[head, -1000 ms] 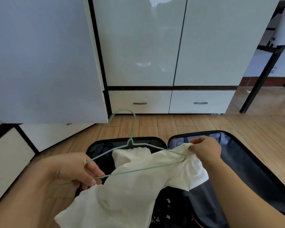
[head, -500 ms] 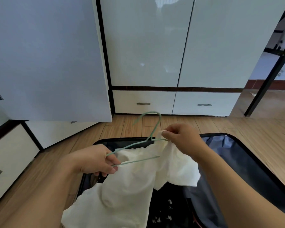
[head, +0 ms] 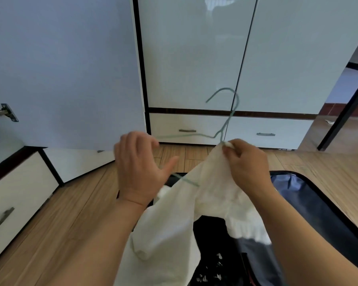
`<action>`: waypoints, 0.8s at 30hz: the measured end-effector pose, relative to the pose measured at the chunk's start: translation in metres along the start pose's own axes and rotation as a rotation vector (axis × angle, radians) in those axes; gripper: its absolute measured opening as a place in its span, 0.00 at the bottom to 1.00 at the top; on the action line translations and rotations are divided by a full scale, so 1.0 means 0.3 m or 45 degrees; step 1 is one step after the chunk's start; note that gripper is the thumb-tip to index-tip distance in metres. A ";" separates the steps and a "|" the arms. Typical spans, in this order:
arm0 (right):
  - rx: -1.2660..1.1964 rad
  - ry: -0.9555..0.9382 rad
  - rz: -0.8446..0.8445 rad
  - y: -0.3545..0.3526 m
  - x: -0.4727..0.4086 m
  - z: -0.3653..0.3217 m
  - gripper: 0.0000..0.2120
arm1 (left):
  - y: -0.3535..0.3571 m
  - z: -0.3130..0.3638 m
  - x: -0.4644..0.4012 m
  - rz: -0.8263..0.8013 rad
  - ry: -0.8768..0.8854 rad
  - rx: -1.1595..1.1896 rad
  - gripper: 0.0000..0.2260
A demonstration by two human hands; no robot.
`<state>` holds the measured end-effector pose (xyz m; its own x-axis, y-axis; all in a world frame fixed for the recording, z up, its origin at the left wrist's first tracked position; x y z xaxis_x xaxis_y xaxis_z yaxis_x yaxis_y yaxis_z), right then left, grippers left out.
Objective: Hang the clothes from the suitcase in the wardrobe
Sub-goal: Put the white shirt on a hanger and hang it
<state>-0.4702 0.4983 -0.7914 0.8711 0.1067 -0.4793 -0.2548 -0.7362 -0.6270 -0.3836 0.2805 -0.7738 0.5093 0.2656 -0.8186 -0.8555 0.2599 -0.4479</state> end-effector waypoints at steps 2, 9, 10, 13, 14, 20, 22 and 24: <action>-0.068 0.106 0.103 -0.030 -0.007 0.014 0.09 | 0.029 0.106 0.049 0.023 0.078 0.049 0.20; -0.573 0.259 0.146 -0.036 0.008 -0.020 0.11 | 0.290 0.106 0.304 -0.581 -0.395 -0.278 0.32; -0.583 0.243 0.154 -0.040 0.008 -0.028 0.12 | 0.299 0.094 0.311 -0.627 -0.445 -0.301 0.30; -0.603 0.197 0.150 -0.042 0.006 -0.068 0.15 | 0.328 0.056 0.326 -0.774 -0.693 -0.261 0.26; -0.610 0.173 0.151 -0.042 0.005 -0.086 0.15 | 0.331 0.048 0.326 -0.784 -0.773 -0.221 0.24; -0.484 0.076 0.312 -0.116 -0.020 -0.065 0.12 | 0.323 -0.084 0.268 -0.925 -0.859 -0.112 0.14; -0.400 0.155 0.338 -0.127 -0.024 0.029 0.09 | 0.269 -0.210 0.203 -0.866 -0.918 -0.130 0.13; -0.334 0.266 0.306 -0.115 -0.002 0.126 0.08 | 0.192 -0.322 0.132 -0.710 -0.984 -0.150 0.13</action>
<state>-0.4776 0.5491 -0.7927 0.8731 -0.2071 -0.4414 -0.3694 -0.8718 -0.3217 -0.4219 0.2164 -0.8667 0.7308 0.6818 -0.0325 -0.4541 0.4502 -0.7689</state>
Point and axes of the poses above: each hand's wrist, its own x-axis away from the middle knuckle, its own y-axis out of the palm, z = x × y, the point moved 8 cm from there along -x, towards the middle knuckle, and after that the axes turned 8 degrees about -y, right-handed, at the moved point
